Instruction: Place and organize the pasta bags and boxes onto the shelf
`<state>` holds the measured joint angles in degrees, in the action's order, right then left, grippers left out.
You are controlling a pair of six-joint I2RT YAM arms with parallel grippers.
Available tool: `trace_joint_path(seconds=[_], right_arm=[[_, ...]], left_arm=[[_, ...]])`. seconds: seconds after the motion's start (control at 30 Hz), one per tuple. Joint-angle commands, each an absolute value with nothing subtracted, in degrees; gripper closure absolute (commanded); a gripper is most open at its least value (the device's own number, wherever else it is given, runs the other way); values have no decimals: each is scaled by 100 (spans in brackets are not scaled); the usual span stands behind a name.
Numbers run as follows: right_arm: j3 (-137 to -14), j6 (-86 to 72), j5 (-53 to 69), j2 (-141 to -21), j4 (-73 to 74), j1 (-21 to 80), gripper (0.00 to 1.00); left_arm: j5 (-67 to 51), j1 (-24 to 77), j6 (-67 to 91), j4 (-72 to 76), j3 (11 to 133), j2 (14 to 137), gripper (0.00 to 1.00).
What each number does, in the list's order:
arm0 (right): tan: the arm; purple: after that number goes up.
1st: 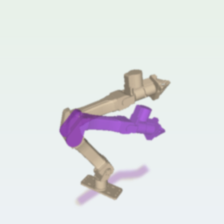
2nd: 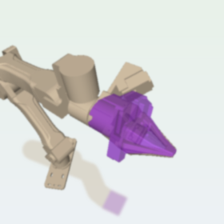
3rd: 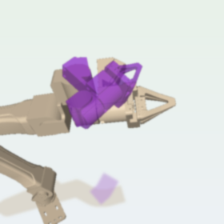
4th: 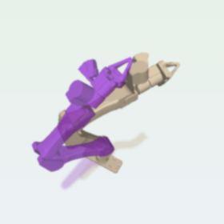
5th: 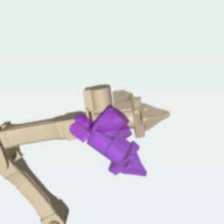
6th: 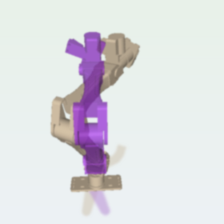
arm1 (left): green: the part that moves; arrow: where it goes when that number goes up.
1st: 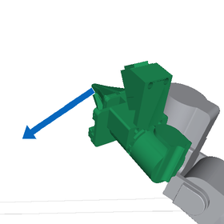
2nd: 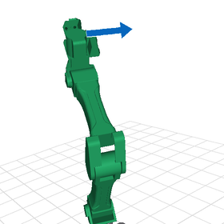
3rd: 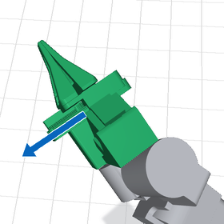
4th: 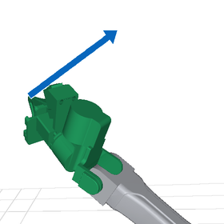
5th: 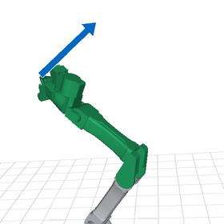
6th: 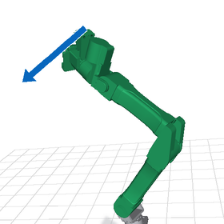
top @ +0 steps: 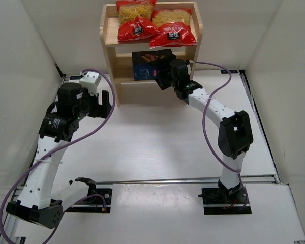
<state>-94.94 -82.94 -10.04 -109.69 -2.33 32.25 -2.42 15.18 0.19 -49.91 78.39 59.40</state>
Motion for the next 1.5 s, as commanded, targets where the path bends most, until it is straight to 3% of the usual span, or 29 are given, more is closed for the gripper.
trace_joint_path(seconds=[0.0, 0.17, 0.4, 0.63, 0.77, 0.93, 1.07, 1.23, 1.47], right_arm=[[-9364, -8016, -475, -10523, -9, 3243, 0], [-8780, -8042, -615, -10317, -843, 3542, 0], [-10169, -8059, -668, -11021, -352, 3419, 0], [-9458, -8130, -721, -10636, -562, 3419, 0], [-8958, -7201, -370, -10056, -221, 3612, 0], [-8244, -4786, -386, -8574, 1516, 3902, 0], [-8025, -3088, -1588, -7631, 3845, 3771, 0], [-7392, -2944, -2110, -6444, 5745, 2454, 0], [-7058, -3059, -2487, -5529, 6040, 1214, 0]], left_arm=[[-448, 1389, 0, -5071, 8033, 5854, 9], [-448, 1389, 0, -5071, 8033, 5854, 9], [-580, 1389, 0, -5071, 8209, 6029, 9], [-527, 1389, 0, -5123, 8095, 5977, 8], [-527, 1389, 0, -5124, 8042, 5863, 8], [-387, 1187, 0, -5124, 7534, 5670, 8], [-185, 880, 0, -5046, 7121, 5459, 6], [604, 239, 0, -4642, 6391, 5353, 3], [1098, -1202, 0, -4474, 5520, 5405, 0]])
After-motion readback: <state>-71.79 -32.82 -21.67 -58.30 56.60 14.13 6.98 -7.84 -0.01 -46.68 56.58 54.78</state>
